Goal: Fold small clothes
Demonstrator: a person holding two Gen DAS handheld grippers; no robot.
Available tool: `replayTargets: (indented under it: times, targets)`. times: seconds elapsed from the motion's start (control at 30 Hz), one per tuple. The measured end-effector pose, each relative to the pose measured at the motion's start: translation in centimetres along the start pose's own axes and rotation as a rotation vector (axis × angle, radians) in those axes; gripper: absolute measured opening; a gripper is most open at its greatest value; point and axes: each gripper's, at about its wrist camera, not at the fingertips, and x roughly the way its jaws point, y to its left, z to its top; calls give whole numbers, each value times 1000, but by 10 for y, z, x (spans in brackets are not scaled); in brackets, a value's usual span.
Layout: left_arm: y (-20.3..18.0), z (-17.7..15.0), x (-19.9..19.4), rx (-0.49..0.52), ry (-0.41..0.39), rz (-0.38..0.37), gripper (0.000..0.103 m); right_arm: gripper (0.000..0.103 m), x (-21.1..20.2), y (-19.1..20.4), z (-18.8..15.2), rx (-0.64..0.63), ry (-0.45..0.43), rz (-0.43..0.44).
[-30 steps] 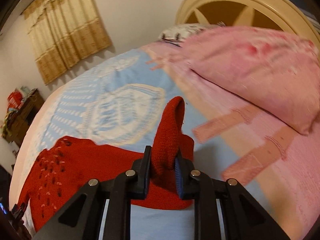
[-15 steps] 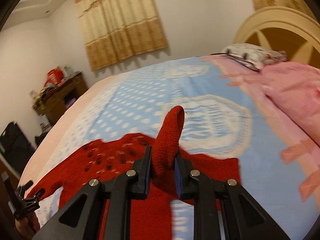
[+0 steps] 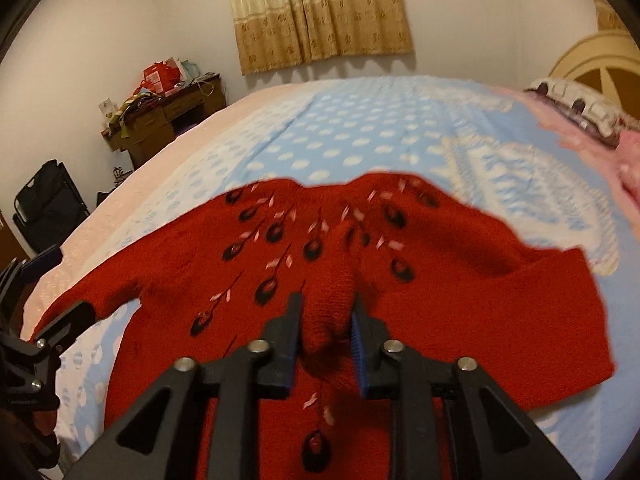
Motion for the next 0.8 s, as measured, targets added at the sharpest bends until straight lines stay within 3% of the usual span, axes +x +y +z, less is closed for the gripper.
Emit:
replayTargets:
  times: [0.07, 0.13, 0.33, 0.5, 0.57, 0.8]
  targets:
    - [-6, 2, 7, 4, 21, -28, 103, 72, -9, -2, -5, -12, -10, -1]
    - [-12, 3, 11, 5, 40, -53, 103, 72, -25, -9, -9, -22, -32, -1]
    - [-41, 11, 29, 14, 105, -145, 103, 72, -78, -59, -28, 19, -111, -125]
    - [-72, 16, 53, 14, 176, -199, 86, 72, -108, -108, -49, 134, -164, -217]
    - [-82, 17, 63, 24, 194, -208, 78, 73, -114, -124, -57, 185, -178, -228]
    - [-104, 12, 94, 39, 290, -213, 77, 73, -110, -148, -70, 265, -180, -248]
